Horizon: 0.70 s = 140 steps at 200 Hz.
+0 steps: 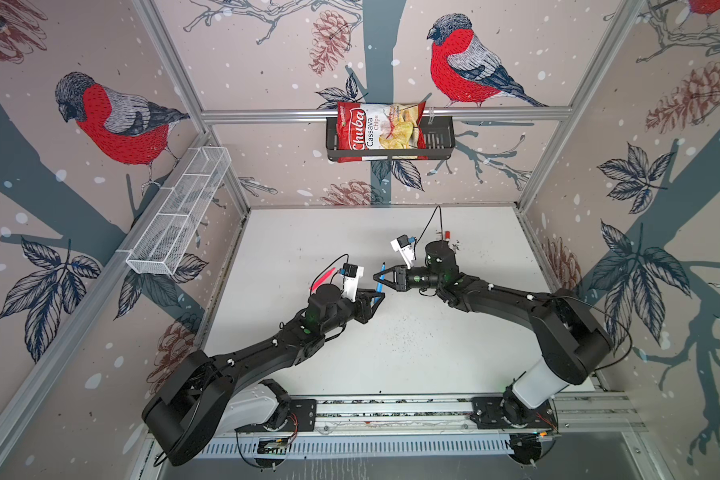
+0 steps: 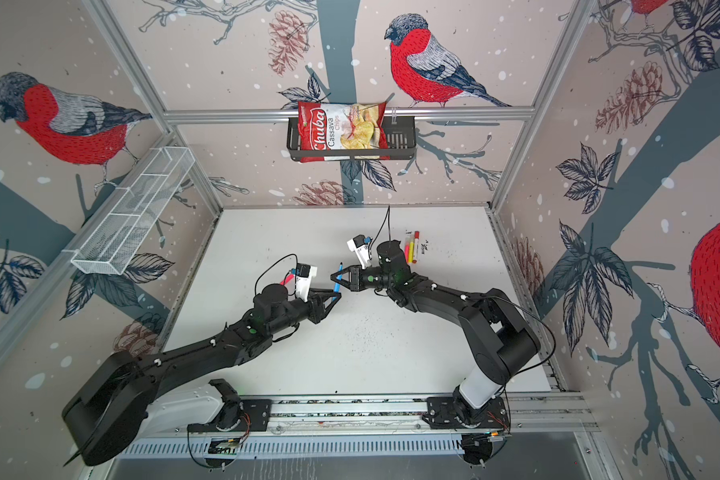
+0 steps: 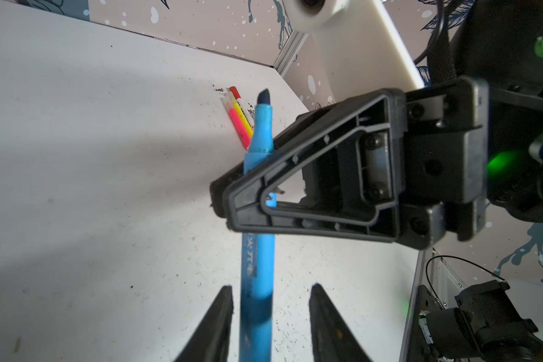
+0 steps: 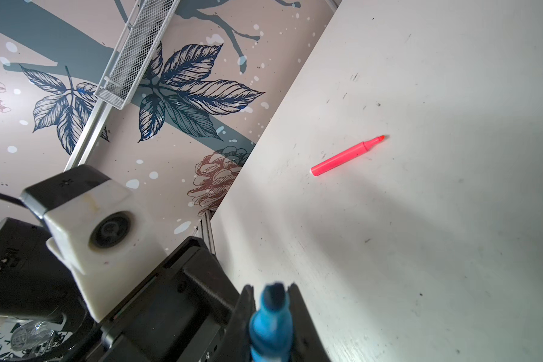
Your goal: Insert the pens into the pen caps
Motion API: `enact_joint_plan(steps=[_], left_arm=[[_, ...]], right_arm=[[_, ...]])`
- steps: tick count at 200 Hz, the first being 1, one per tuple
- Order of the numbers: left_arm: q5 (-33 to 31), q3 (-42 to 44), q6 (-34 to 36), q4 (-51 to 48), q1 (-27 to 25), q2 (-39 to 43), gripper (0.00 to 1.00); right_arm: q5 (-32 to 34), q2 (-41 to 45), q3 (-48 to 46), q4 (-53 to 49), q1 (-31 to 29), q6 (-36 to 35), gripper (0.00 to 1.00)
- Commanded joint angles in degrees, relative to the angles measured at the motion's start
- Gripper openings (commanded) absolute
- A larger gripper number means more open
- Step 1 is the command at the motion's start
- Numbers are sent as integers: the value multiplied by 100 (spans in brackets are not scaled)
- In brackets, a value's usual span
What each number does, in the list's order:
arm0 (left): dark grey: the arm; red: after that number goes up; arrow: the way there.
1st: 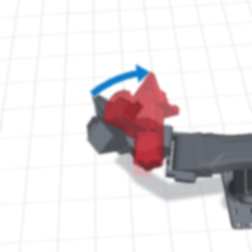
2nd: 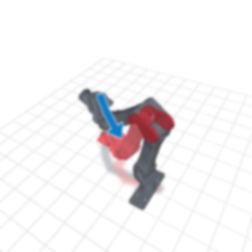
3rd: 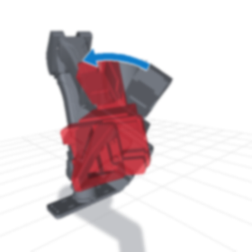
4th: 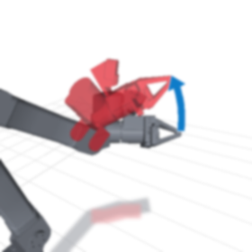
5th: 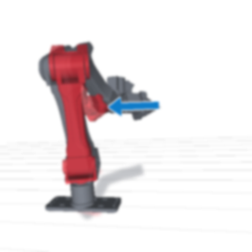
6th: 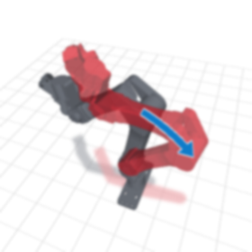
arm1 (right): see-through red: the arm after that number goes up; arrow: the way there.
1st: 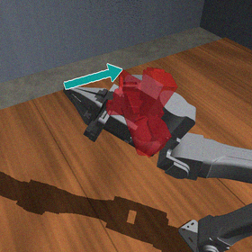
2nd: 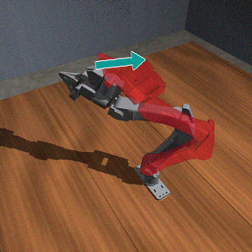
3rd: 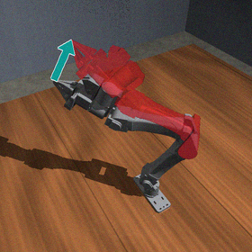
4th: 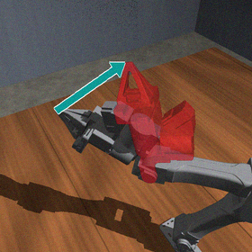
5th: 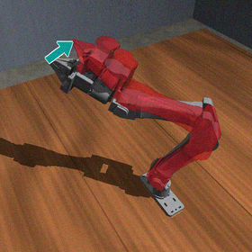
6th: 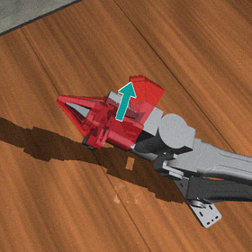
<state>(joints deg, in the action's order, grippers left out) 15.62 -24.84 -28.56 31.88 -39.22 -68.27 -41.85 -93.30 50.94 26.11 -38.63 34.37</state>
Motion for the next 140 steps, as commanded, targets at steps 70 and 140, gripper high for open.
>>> enact_joint_plan(steps=[70, 140], left_arm=[[99, -222, 131, 263, -7, -82, 24], [32, -220, 208, 255, -12, 14, 0]], right_arm=[[581, 250, 375, -967, -327, -879, 6], [1044, 456, 505, -1534, -561, -1317, 8]])
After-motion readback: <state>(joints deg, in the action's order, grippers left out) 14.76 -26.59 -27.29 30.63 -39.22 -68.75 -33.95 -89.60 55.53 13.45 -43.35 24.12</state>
